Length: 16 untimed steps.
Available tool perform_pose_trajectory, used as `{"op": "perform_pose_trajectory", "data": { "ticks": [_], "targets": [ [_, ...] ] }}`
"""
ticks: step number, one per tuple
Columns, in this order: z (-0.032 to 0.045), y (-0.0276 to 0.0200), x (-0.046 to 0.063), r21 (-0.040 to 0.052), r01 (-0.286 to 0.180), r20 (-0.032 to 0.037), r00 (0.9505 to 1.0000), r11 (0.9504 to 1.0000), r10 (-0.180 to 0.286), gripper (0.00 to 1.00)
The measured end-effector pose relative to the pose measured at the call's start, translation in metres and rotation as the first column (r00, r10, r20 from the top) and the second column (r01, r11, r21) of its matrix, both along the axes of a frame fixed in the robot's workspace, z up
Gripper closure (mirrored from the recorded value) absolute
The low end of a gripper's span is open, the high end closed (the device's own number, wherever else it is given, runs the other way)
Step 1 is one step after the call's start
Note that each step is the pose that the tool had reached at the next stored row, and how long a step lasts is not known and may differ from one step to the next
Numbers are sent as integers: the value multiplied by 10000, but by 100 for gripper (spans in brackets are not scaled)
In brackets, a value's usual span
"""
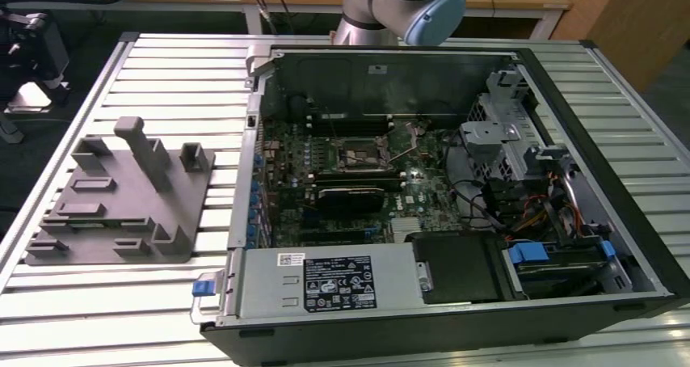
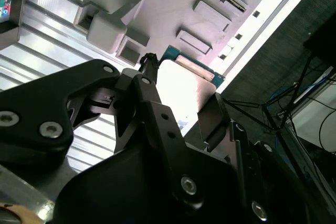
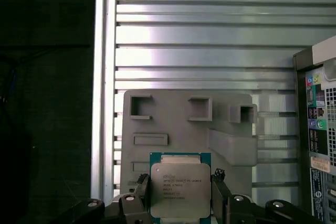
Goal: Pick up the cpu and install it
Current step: 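Pick up the cpu and move it towards the insertion slot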
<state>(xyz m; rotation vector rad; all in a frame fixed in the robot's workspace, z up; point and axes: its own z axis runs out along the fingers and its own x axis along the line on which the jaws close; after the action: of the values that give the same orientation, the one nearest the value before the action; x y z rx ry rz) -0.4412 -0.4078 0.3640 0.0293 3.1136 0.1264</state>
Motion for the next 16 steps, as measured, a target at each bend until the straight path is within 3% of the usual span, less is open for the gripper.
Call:
{"op": "perform_pose_trajectory", "data": {
  "ticks": [16],
  "targets": [
    [0, 5, 174, 0, 0, -1, 10000, 10000, 0, 45]
  ]
}}
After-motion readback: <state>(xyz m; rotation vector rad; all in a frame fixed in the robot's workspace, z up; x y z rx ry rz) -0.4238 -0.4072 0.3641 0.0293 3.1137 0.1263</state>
